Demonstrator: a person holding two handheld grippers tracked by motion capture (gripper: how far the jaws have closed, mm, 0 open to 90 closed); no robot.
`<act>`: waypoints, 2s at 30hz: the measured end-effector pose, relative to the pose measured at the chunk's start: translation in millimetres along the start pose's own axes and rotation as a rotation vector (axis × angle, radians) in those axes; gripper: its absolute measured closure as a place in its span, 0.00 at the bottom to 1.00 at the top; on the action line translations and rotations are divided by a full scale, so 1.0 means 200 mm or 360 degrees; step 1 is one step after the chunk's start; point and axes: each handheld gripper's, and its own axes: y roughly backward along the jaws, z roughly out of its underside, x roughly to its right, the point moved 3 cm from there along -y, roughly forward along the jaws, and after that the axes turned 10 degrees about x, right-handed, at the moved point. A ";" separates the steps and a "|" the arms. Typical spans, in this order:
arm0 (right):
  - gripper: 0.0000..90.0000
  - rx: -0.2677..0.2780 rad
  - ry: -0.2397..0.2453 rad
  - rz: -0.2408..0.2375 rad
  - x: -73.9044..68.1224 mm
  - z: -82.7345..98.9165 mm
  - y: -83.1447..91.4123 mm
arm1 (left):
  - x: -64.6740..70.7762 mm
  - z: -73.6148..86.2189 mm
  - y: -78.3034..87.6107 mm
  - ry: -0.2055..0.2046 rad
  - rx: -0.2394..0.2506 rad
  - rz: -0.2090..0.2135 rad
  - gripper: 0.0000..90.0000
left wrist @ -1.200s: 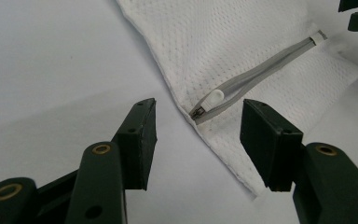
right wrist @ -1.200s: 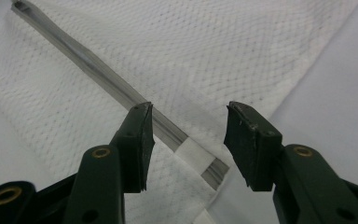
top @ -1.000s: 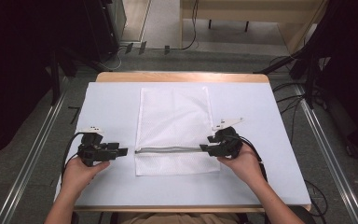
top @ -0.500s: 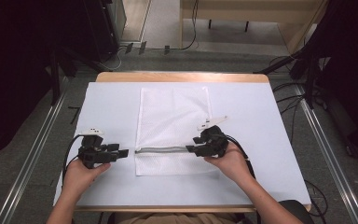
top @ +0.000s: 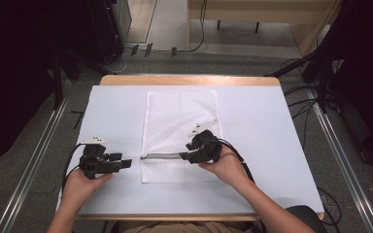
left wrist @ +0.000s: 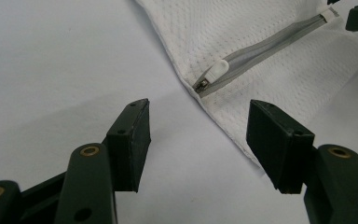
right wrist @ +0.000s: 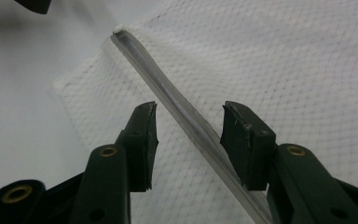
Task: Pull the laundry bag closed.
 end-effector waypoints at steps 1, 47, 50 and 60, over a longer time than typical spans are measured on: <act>0.64 0.0003 0.0002 -0.0002 0.00 -0.01 -0.01 | 0.00 0.00 0.00 0.0008 0.0000 0.0004 0.44; 0.77 -0.0091 0.0006 -0.0178 -0.23 -0.18 -0.40 | -0.09 -0.05 -0.04 0.0027 -0.0007 0.0040 0.44; 0.77 -0.0112 -0.0017 -0.0187 -0.24 -0.17 -0.44 | -0.09 -0.05 -0.04 0.0025 0.0007 0.0041 0.45; 0.79 -0.0164 -0.0055 -0.0211 -0.25 -0.17 -0.55 | -0.09 -0.05 -0.05 0.0016 -0.0003 0.0039 0.45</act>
